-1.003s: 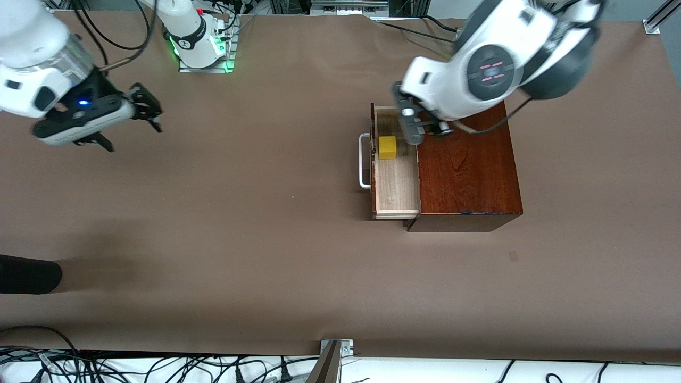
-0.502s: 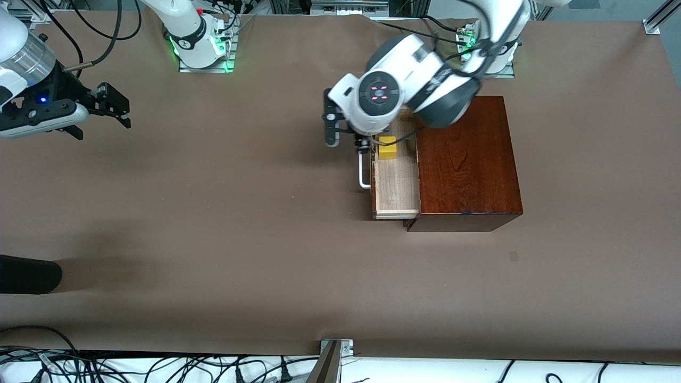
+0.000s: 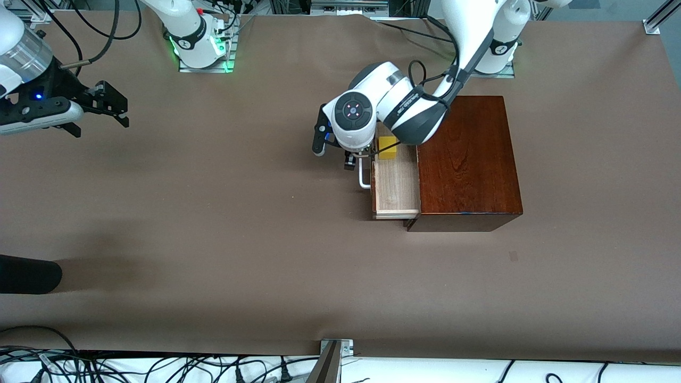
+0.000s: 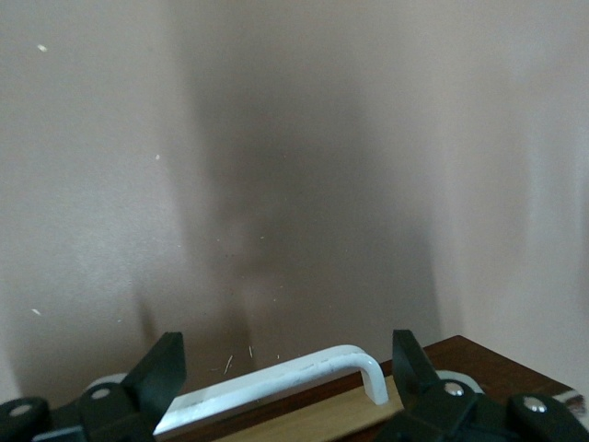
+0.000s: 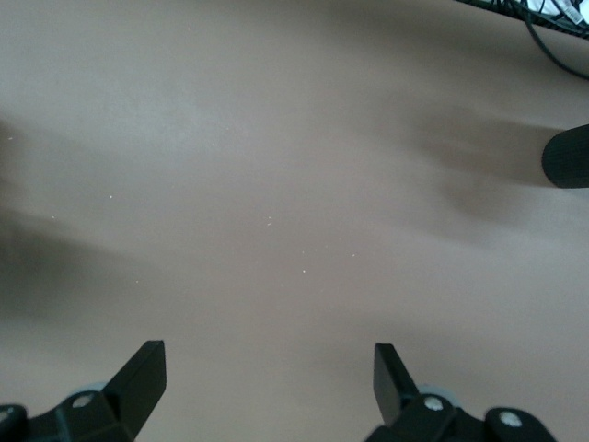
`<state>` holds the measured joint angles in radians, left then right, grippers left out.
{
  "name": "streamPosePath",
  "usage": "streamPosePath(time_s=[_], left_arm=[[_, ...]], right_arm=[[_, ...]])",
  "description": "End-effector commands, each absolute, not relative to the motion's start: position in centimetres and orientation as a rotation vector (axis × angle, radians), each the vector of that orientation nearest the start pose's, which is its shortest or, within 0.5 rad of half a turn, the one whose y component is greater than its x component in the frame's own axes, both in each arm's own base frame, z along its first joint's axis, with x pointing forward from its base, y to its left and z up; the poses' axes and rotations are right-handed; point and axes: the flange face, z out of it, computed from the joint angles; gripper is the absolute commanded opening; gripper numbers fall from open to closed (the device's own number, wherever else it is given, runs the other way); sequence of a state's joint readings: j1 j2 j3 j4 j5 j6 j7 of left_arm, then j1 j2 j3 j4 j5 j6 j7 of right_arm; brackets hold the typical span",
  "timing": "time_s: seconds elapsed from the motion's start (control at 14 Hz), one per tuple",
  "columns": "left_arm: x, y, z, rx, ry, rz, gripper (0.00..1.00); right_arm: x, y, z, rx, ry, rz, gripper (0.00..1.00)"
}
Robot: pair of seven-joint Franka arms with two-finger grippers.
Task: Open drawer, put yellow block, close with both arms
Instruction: 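Push the drawer shut into the box with the left gripper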
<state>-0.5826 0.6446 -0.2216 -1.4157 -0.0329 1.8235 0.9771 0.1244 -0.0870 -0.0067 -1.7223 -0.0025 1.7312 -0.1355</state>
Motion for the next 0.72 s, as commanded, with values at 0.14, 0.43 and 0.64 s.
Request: streamPosePath(time_s=[0.14,0.43,0.64], left_arm=[[50.4,-47.7,29.5,-2.044,2.548,0.385,1.0],[51.8,-44.4,29.4,-2.088,2.49,0.522,1.0],[52.5,-42.4,29.7,-2.05,2.444,0.615,1.0]], right_arm=[[54.2,6.1,61.8,-3.102,-0.371,-0.132,1.0],[54.4,6.3,62.0,-3.101,-0.378,-0.137,1.0],[53.9,5.3,61.3,-3.107,-0.339,-0.027,1.0]])
